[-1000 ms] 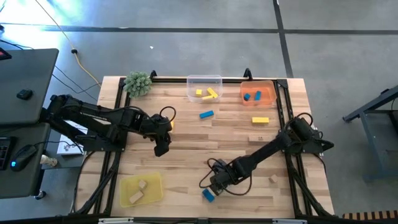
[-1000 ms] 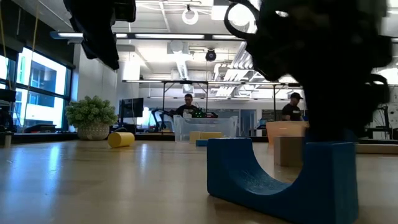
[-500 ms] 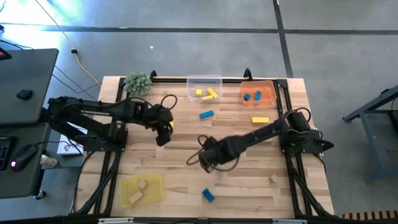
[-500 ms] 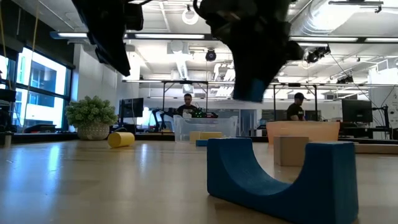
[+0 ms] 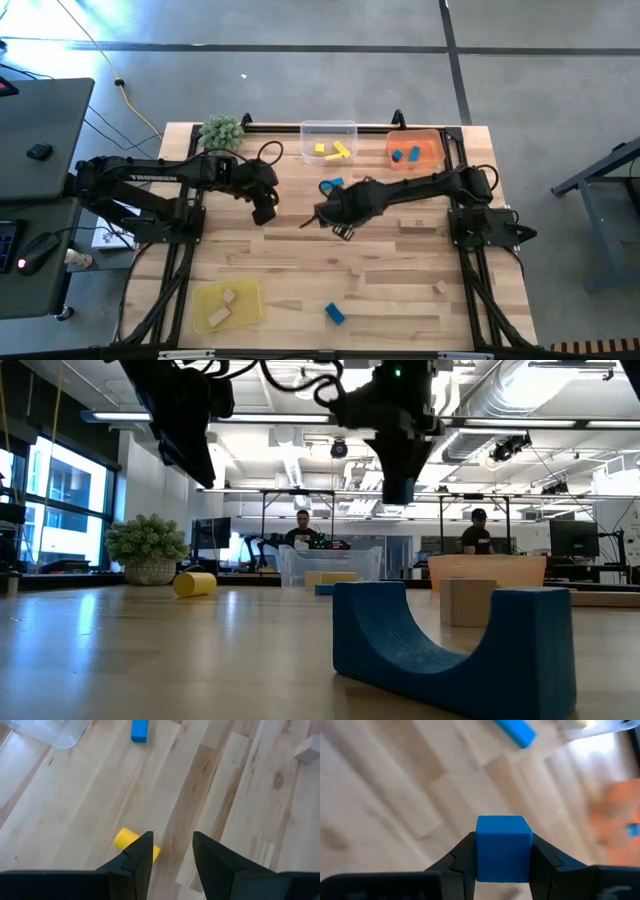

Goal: Sort & place blocks by color
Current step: Put the blue block into the orange bin

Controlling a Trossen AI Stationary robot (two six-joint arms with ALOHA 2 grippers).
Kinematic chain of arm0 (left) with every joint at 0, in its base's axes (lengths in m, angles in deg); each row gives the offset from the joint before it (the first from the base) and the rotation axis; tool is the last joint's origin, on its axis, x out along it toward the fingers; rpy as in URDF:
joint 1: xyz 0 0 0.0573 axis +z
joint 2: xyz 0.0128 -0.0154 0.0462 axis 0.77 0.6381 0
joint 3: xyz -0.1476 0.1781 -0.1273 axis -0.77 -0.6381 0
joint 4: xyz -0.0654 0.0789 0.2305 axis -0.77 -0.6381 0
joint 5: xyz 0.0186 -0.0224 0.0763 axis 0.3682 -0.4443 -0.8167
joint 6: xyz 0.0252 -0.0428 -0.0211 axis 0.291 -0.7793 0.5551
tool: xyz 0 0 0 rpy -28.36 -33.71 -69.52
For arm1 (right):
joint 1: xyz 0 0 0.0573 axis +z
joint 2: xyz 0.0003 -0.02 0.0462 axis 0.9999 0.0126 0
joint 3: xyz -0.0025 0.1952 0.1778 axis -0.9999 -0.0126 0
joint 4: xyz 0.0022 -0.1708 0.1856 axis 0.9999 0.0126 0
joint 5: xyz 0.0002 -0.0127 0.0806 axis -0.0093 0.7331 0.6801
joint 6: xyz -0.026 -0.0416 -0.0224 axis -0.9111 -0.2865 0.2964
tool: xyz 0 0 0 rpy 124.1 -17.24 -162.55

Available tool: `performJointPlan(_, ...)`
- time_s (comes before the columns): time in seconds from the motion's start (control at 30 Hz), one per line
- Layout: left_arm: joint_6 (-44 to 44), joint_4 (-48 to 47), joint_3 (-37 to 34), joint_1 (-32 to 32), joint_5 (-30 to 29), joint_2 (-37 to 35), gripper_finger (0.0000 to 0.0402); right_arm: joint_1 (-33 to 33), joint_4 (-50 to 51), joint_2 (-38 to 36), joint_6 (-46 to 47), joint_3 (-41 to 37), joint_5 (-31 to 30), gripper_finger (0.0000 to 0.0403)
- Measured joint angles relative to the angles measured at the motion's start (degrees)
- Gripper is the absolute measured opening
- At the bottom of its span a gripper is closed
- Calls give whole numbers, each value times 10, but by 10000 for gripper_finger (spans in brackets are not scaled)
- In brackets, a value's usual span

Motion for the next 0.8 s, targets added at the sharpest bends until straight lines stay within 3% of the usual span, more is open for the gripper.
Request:
performJointPlan(0.47,-1,2,0,45,0,0,129,-151,58,0,-224,-2,-67,103)
performJointPlan(0.67,-1,2,0,65,0,0,129,-218,68,0,-260,-4,-85,103)
performJointPlan(0.8,-1,2,0,79,0,0,129,-257,58,-15,-263,-51,-85,103)
